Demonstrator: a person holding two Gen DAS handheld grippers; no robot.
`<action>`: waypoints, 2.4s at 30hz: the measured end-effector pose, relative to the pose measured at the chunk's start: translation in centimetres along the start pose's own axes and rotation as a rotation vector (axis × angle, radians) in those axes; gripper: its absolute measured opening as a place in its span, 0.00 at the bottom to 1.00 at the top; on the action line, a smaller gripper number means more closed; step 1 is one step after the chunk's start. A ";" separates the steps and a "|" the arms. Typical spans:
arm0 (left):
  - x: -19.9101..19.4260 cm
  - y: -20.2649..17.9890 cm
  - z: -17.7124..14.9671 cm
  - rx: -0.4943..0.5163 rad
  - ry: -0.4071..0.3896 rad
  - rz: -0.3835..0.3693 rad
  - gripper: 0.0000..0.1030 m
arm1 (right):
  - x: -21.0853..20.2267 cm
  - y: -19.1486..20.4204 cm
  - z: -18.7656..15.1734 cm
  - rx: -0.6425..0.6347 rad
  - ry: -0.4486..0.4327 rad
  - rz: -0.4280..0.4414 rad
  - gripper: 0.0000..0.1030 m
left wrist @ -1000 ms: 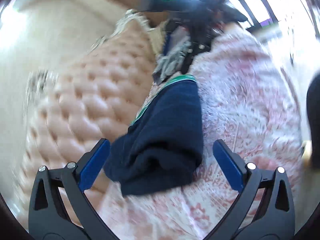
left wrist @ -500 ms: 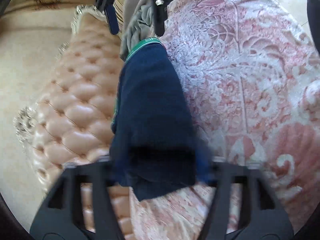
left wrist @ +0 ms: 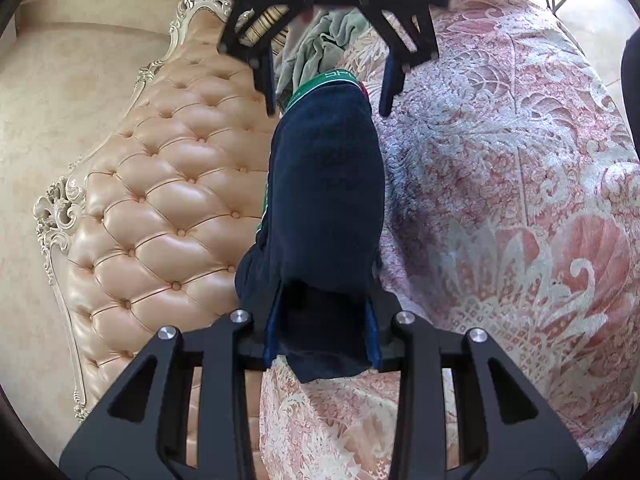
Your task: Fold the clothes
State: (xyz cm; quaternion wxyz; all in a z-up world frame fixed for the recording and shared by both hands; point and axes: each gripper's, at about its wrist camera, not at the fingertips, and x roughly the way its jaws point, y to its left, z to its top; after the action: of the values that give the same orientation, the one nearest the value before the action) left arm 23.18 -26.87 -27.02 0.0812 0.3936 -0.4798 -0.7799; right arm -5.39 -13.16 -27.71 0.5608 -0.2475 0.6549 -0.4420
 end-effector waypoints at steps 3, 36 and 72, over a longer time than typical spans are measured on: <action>-0.3 0.7 -0.3 -0.025 0.000 0.001 0.34 | 1.1 0.0 0.2 -0.043 -0.014 0.001 0.84; -8.8 19.1 -12.3 -0.576 -0.167 -0.600 0.29 | -11.6 -15.5 7.2 0.679 -0.089 0.601 0.22; 1.0 17.4 -40.9 -2.142 -0.205 -0.577 0.94 | 15.9 -29.9 -4.0 1.476 -0.011 0.607 0.97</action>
State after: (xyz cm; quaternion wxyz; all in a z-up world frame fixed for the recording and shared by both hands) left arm 46.44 -64.58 -22.85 0.1544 0.1508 0.5460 -0.8095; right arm -18.32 -39.52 -10.39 0.6789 0.3749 0.2291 -0.5882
